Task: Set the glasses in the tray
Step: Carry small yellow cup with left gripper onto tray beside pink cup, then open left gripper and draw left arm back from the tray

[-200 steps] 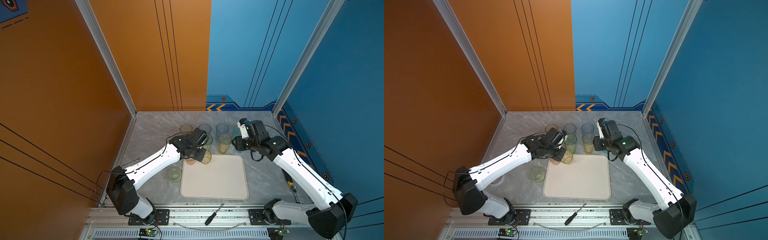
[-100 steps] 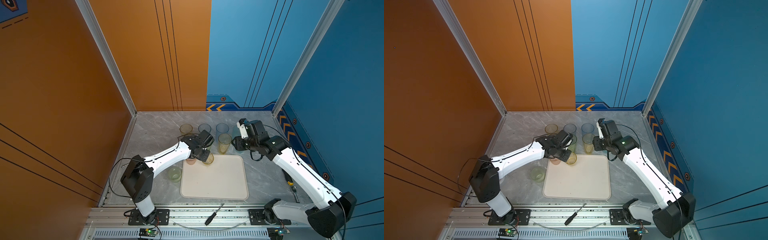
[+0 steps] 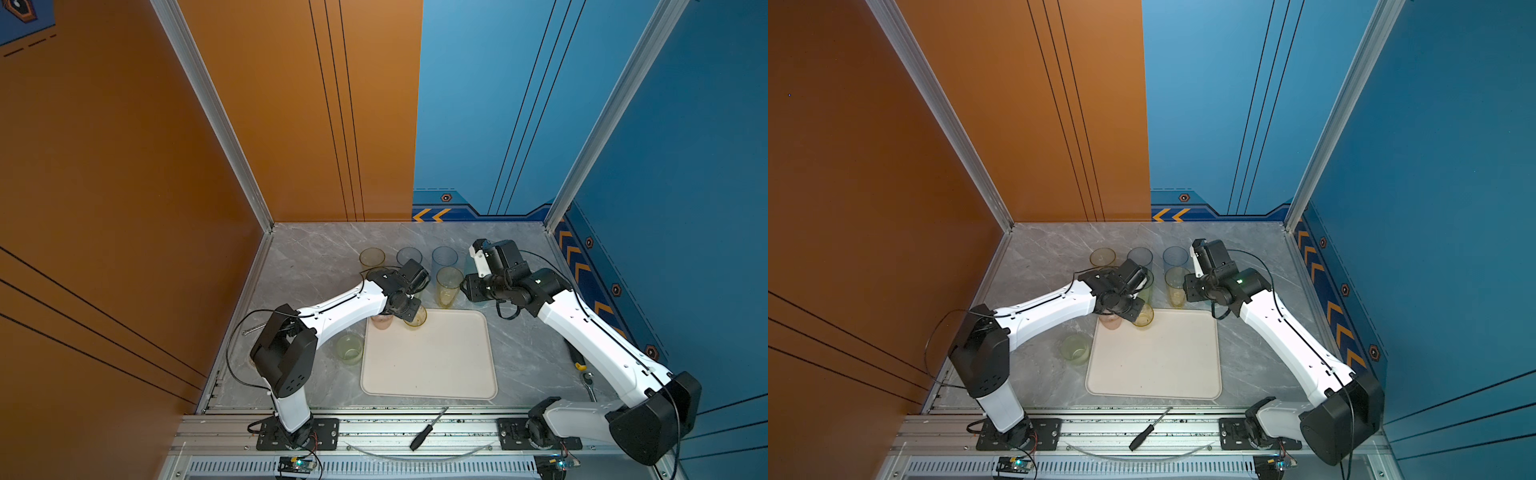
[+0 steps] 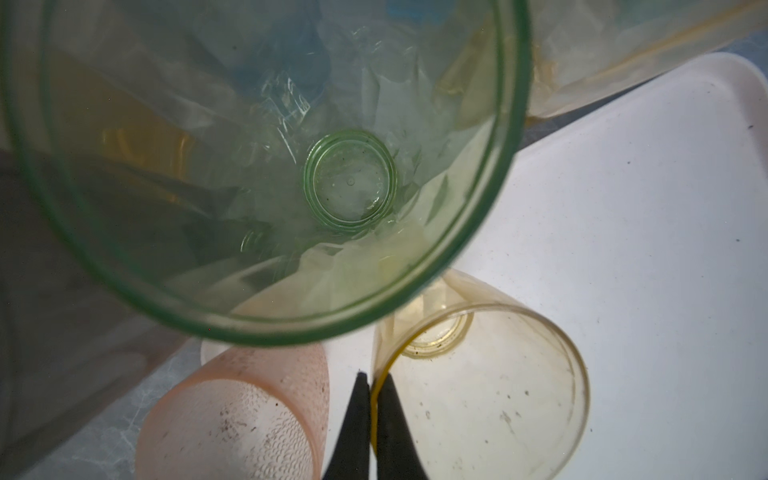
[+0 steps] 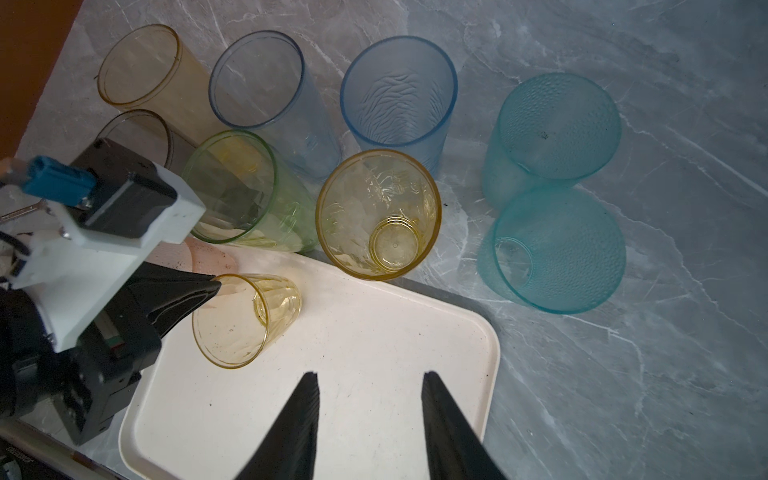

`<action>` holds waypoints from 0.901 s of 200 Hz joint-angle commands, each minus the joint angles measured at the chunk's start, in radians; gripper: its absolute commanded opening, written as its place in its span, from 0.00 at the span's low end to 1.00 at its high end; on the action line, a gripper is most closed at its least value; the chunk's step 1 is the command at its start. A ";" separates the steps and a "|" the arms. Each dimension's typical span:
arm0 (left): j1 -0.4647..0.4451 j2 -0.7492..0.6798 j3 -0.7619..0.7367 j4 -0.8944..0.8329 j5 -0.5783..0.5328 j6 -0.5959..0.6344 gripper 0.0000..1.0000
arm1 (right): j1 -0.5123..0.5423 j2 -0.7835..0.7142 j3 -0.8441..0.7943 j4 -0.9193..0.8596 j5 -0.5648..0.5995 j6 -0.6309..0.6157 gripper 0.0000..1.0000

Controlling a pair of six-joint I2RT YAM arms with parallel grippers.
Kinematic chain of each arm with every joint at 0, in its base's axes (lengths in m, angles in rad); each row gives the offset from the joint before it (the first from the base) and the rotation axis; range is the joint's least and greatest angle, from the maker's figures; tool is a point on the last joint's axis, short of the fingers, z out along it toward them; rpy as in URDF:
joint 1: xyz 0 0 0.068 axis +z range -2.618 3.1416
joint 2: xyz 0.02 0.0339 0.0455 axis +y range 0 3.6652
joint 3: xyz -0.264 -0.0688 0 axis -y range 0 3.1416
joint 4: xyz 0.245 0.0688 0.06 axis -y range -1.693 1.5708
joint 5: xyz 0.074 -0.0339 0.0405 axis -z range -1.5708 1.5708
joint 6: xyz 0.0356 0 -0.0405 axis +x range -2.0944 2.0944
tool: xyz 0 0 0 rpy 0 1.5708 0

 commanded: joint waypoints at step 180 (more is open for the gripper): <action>0.028 0.039 0.027 0.016 0.061 0.006 0.15 | -0.006 0.016 0.008 -0.005 -0.021 0.010 0.40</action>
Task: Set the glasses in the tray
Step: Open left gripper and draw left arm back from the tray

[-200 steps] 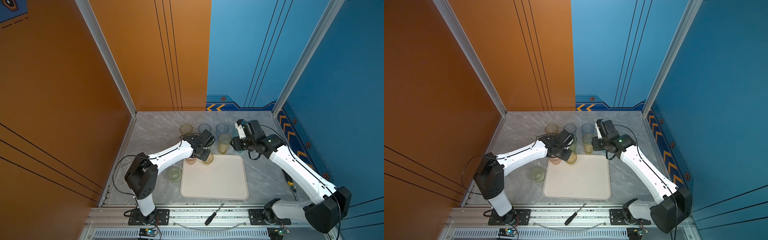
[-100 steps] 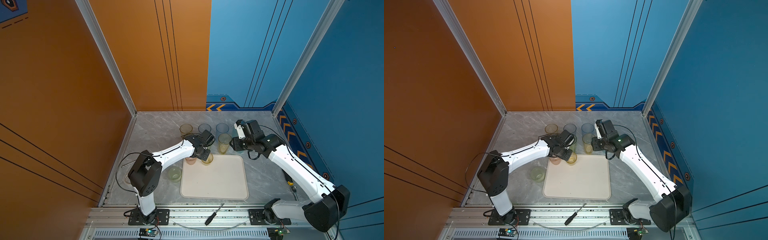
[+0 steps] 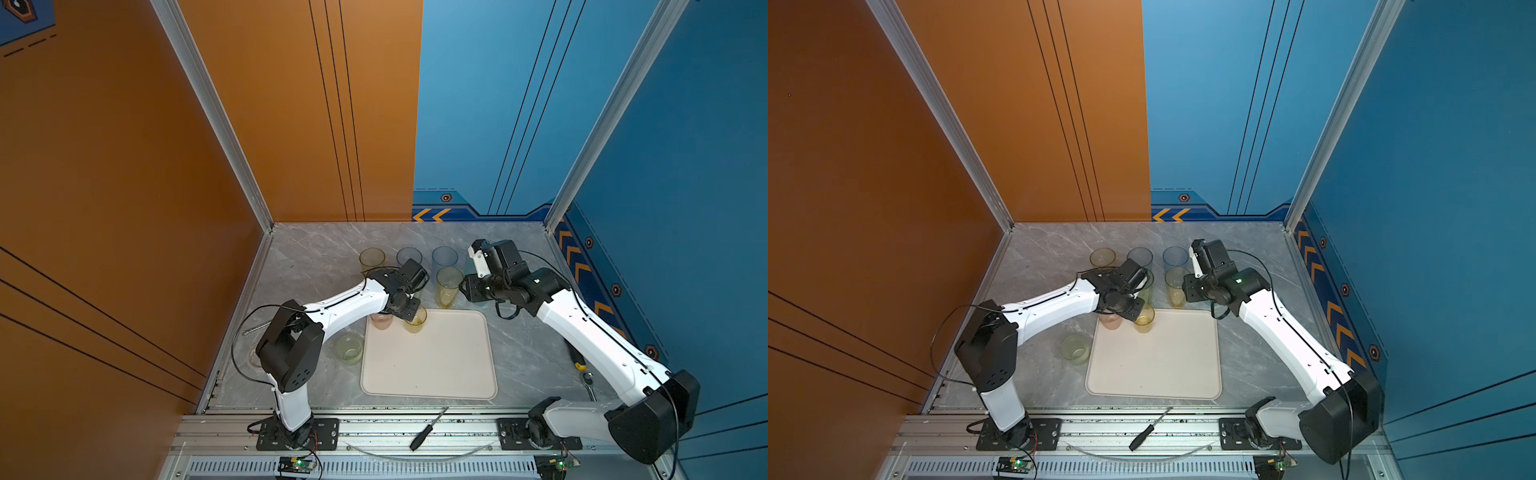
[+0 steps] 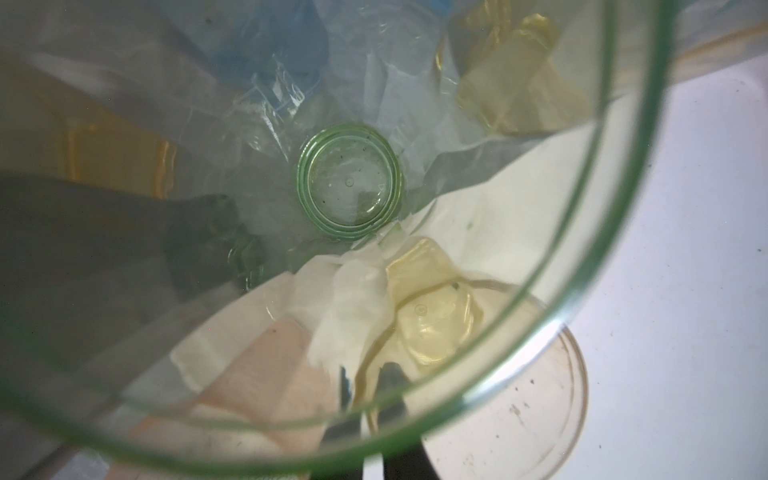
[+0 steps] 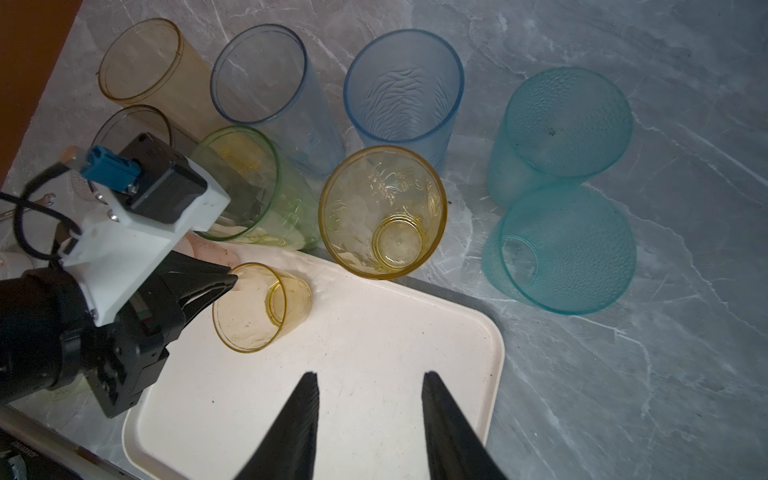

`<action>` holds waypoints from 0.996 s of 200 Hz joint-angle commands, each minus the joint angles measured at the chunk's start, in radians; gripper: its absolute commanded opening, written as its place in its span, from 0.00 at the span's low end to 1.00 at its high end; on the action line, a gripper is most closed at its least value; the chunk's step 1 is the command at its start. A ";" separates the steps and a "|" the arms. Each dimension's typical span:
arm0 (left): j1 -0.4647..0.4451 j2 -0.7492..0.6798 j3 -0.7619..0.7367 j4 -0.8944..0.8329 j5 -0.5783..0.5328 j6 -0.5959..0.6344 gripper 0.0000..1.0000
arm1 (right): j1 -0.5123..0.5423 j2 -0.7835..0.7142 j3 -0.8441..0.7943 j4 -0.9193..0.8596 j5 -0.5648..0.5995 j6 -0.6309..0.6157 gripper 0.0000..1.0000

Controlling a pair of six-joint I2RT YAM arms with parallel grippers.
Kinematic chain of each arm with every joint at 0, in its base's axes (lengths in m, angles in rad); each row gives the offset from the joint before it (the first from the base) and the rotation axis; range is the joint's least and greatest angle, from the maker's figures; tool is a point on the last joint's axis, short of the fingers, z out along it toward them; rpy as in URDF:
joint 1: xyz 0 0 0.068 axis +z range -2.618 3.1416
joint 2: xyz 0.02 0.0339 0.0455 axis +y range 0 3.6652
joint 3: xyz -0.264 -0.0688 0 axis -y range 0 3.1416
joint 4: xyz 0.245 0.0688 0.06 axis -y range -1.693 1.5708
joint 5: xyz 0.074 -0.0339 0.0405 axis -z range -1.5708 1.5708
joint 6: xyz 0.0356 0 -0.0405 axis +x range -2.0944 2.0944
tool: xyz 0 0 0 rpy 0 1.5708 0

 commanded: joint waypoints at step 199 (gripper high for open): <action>0.176 -0.656 -0.324 0.174 -0.224 -0.062 0.15 | 0.211 0.073 0.079 0.052 -0.093 0.035 0.42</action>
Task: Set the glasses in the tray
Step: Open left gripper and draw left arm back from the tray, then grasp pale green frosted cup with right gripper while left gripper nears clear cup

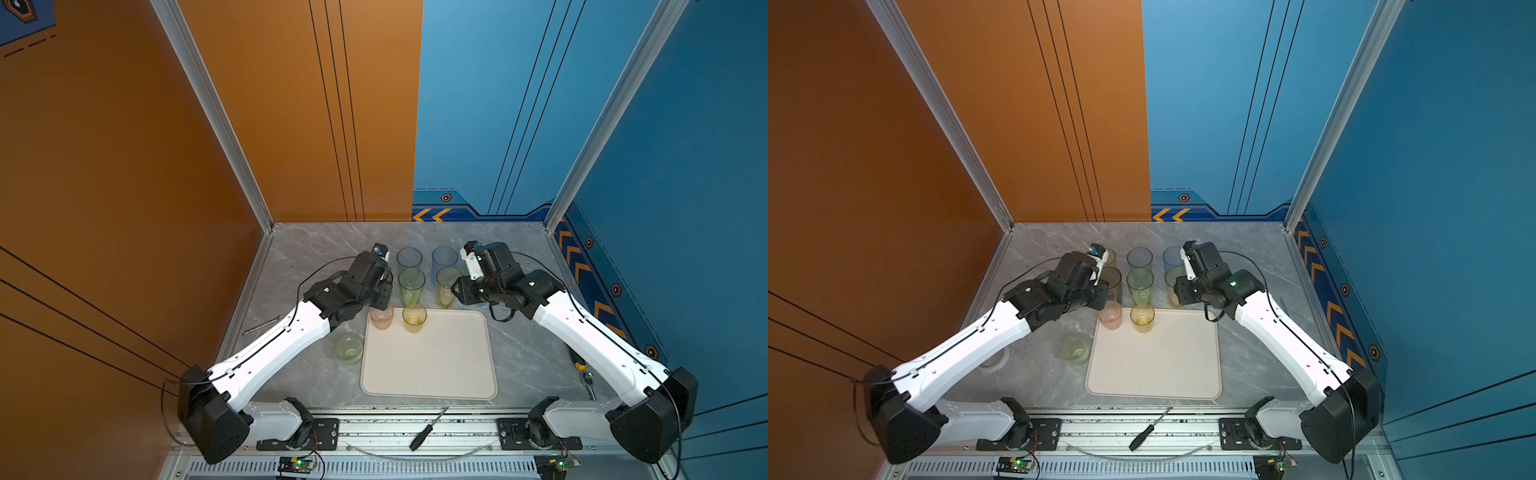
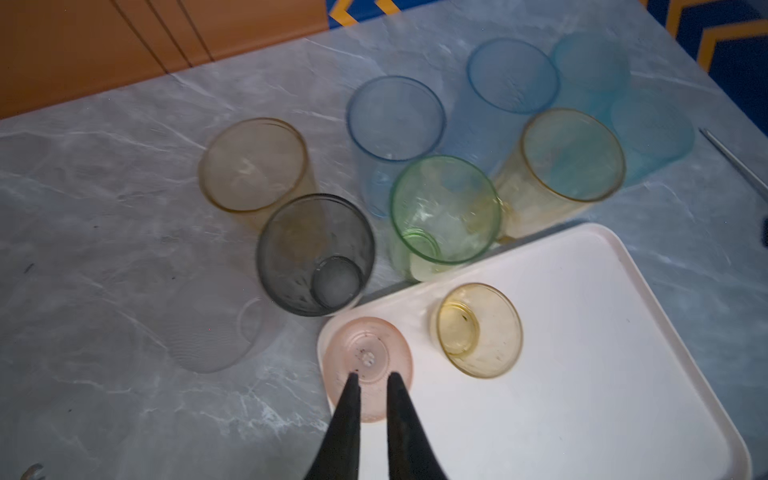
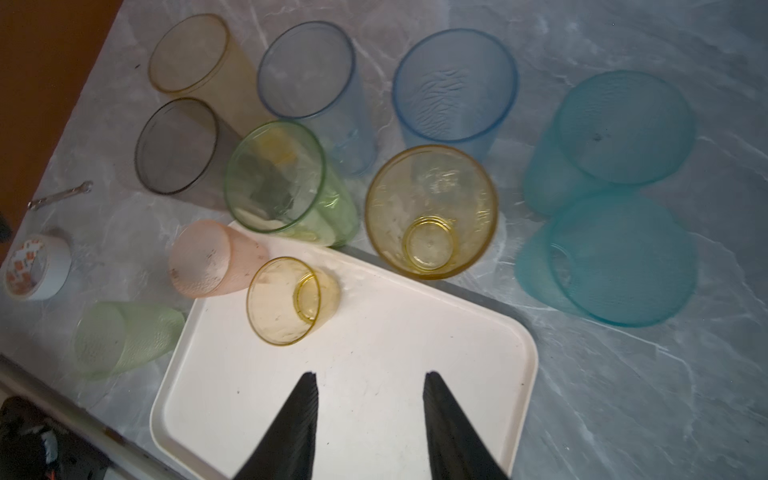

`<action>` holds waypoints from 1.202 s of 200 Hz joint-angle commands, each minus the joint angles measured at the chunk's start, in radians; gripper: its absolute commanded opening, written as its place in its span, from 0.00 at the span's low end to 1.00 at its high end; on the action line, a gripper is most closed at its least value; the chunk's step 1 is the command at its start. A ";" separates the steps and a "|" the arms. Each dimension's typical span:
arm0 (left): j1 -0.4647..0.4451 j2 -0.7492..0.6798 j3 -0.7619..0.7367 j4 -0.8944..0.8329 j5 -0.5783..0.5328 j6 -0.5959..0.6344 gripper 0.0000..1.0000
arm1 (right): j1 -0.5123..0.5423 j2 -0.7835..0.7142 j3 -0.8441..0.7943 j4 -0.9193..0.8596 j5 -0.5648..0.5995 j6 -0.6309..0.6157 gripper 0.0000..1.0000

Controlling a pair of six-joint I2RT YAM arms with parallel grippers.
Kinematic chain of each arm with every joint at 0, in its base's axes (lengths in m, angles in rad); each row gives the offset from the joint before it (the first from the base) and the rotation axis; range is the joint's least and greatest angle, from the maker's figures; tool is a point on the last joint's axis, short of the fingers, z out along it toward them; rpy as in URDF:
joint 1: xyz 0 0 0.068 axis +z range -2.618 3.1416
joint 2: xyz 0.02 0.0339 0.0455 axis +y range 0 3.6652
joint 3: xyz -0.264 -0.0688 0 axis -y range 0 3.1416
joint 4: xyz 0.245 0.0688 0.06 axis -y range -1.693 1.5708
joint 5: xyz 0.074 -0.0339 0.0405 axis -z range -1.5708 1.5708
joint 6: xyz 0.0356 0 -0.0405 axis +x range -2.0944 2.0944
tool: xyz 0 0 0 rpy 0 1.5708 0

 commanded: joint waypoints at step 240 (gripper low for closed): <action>0.325 -0.367 -0.276 0.092 -0.015 -0.057 0.16 | 0.484 0.892 0.825 -0.331 -0.056 -0.025 0.33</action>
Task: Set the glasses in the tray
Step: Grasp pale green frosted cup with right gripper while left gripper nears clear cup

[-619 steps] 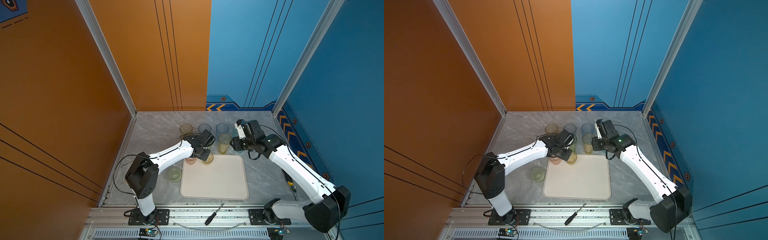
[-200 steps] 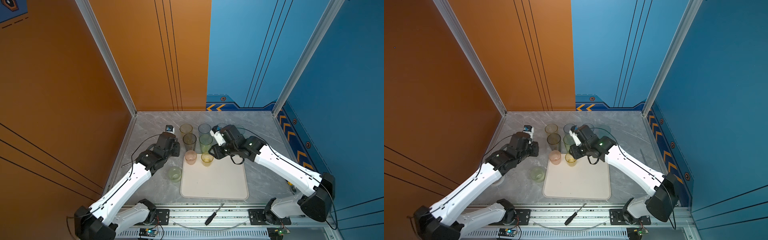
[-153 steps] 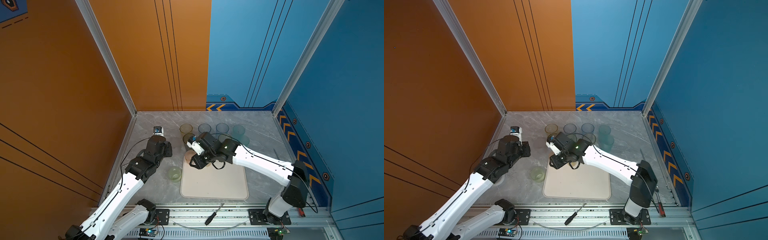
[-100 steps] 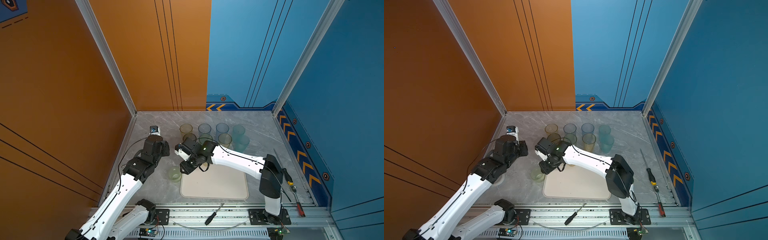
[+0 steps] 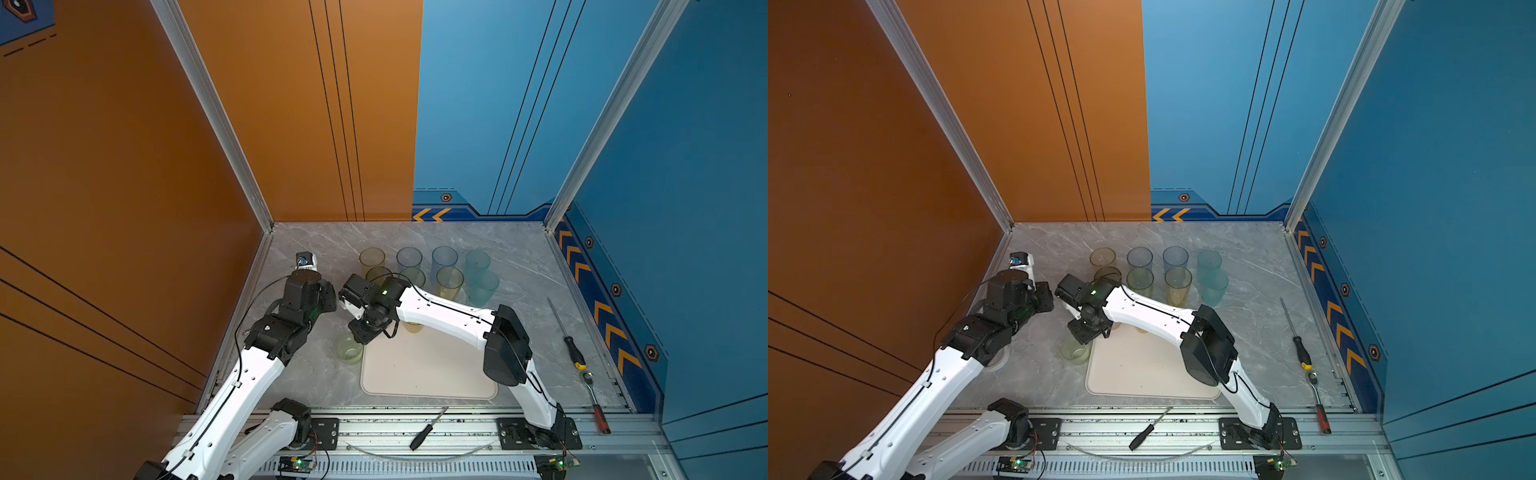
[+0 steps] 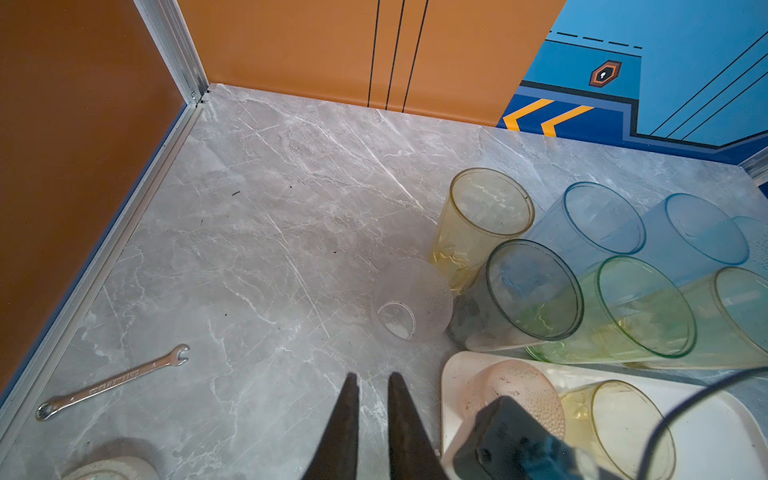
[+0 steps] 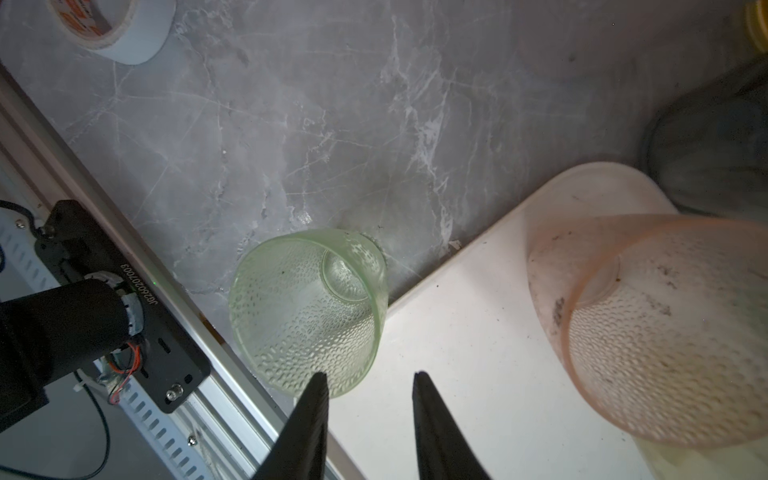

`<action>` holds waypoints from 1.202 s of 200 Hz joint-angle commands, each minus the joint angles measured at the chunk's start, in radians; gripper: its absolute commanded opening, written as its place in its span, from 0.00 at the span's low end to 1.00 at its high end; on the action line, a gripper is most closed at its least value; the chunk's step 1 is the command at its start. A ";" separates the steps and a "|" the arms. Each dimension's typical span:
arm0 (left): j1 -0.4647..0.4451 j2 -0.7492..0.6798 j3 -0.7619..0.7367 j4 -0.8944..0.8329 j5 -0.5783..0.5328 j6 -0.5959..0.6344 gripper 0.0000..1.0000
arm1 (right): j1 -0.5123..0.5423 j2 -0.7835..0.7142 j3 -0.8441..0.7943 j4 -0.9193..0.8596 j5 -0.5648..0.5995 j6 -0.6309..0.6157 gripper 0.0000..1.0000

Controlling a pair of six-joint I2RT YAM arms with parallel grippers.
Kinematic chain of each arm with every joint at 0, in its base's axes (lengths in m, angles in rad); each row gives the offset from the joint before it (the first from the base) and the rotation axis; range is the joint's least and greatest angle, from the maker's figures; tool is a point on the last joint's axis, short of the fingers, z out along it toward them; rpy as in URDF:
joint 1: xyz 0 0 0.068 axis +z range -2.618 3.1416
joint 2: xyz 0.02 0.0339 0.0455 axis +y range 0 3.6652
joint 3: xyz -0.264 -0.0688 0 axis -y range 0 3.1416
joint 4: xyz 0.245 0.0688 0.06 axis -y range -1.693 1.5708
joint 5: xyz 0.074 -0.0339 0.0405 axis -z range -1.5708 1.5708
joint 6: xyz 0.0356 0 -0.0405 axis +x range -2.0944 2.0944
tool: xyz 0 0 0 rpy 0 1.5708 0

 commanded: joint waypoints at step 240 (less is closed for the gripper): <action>0.086 -0.089 -0.029 -0.021 0.074 0.043 0.17 | 0.023 0.195 0.252 -0.154 0.051 -0.038 0.21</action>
